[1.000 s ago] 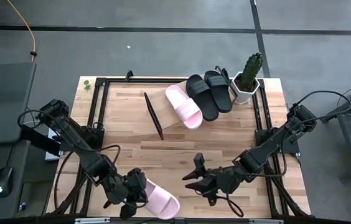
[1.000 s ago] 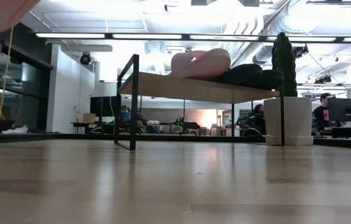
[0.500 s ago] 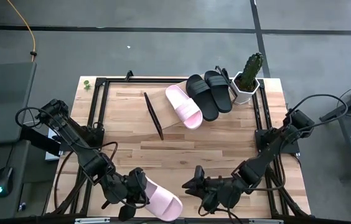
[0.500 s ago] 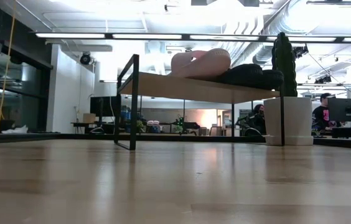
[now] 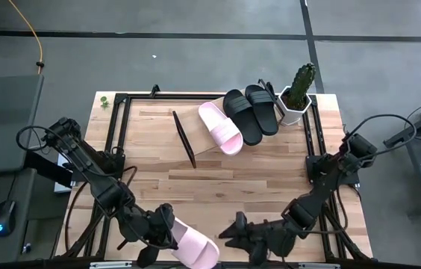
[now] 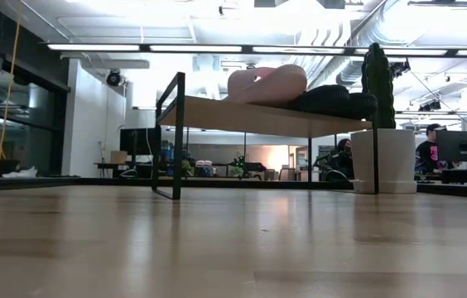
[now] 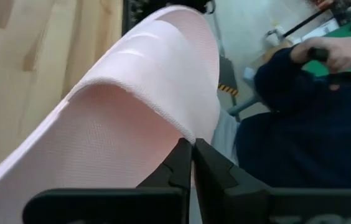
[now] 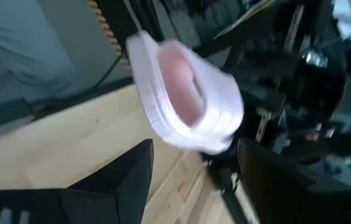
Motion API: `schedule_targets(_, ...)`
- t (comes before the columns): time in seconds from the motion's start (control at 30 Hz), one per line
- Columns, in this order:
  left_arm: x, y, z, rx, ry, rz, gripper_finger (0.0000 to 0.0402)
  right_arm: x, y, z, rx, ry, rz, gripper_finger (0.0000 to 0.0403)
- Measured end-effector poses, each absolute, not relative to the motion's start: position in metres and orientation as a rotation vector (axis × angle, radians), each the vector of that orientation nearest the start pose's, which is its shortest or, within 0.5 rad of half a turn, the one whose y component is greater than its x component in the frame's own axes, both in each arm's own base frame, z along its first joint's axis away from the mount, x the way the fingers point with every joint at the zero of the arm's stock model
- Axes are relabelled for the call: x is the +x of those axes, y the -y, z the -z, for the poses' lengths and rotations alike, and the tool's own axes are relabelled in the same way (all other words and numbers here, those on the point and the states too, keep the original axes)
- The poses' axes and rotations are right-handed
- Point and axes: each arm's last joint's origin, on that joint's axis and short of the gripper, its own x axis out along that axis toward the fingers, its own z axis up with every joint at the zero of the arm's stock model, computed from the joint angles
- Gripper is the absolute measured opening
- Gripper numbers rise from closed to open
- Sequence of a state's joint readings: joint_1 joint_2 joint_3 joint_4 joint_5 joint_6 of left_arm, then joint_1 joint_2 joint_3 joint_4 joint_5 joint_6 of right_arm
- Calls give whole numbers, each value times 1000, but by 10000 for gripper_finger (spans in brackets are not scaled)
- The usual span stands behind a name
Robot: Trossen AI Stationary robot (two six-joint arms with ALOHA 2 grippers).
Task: Pick and place slides into the shelf
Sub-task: Put the pink slide on the shelf
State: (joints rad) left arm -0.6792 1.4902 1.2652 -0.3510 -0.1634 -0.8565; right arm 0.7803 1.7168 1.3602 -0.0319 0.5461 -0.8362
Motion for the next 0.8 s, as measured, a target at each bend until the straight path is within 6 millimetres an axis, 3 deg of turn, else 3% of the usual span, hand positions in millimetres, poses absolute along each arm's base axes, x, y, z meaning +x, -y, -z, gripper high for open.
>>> schedule_targets(0.33, 255, 200, -336, -605, -632, 300, 0, 287, -278, -302, -1110, -131, -344, 227)
schedule_targets(0.8, 255, 201, -336, -591, -625, 317, 0, 298, -283, -300, -1119, -54, -289, 227)
